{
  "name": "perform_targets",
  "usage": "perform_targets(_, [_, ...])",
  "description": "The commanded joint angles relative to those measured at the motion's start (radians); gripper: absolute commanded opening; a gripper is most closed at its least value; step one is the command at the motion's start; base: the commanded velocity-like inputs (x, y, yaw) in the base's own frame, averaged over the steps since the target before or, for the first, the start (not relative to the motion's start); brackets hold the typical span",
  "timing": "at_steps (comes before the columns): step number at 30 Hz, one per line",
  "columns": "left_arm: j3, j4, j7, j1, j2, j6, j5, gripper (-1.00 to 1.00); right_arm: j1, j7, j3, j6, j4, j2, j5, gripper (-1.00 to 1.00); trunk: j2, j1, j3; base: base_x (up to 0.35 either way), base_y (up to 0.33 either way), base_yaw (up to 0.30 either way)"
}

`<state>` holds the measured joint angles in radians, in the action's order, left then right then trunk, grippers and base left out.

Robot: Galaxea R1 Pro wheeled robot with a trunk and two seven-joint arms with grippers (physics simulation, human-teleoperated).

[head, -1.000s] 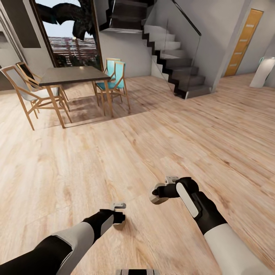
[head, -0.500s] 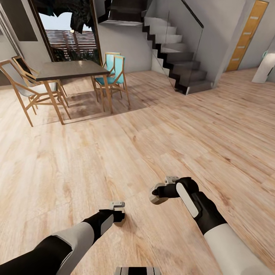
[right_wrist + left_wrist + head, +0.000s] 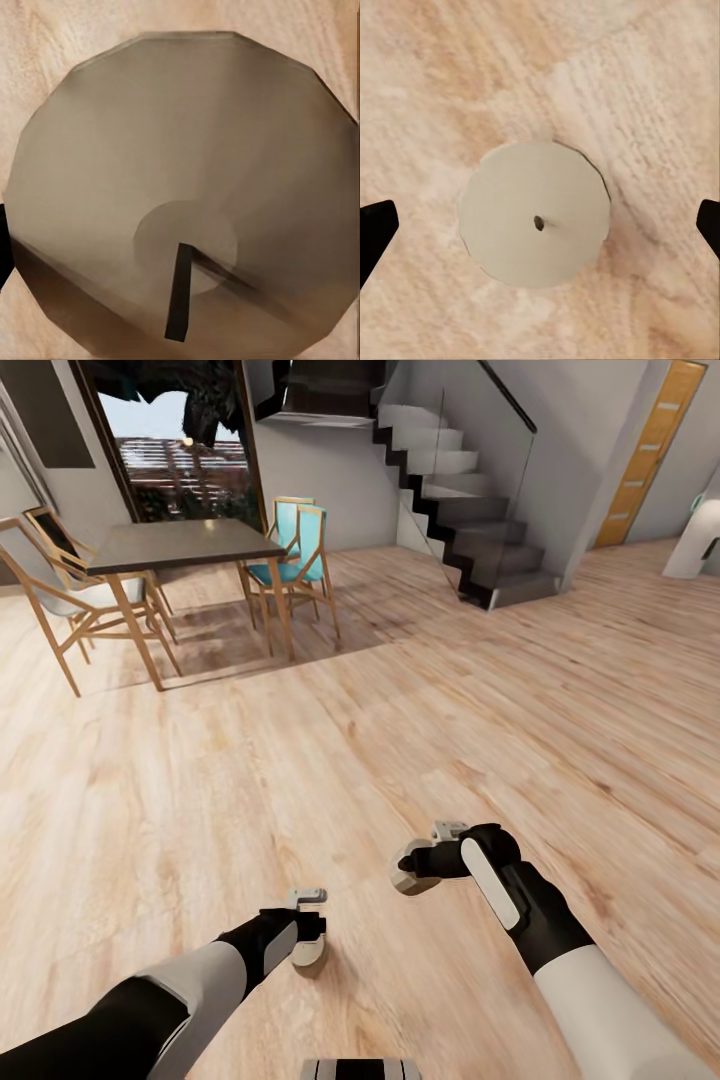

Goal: Place each of the two pumpkins and all three candles from the living room inside a cabinet in the living room (use any cabinet), then make sure every cabinet is closed, and position the cauldron so it is next to a table in the living room.

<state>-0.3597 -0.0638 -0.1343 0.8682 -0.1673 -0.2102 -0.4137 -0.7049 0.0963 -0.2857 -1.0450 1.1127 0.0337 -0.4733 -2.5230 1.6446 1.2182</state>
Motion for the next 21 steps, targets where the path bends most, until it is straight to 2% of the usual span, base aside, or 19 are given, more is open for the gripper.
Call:
perform_targets(1, [-0.008, -0.002, -0.005, 0.0, 0.0, -0.005, -0.01, 1.0, -0.001, 0.01, -0.003, -0.002, 0.001, 0.001, -0.011, -1.0, 0.0, 0.0, 0.001, 0.303, 0.0, 0.0])
perform_targets(10, [-0.009, -0.002, -0.006, 0.0, 0.0, -0.005, -0.01, 1.0, -0.001, 0.01, -0.004, -0.002, 0.001, 0.001, -0.011, -1.0, 0.0, 0.0, 0.001, 0.094, 0.0, 0.0])
perform_targets(21, [-0.01, -0.002, -0.005, 0.0, 0.0, -0.006, -0.01, 1.0, -0.001, 0.01, -0.003, -0.002, 0.001, 0.002, -0.011, -1.0, -0.003, 0.005, 0.043, 0.001, 0.0, 0.0])
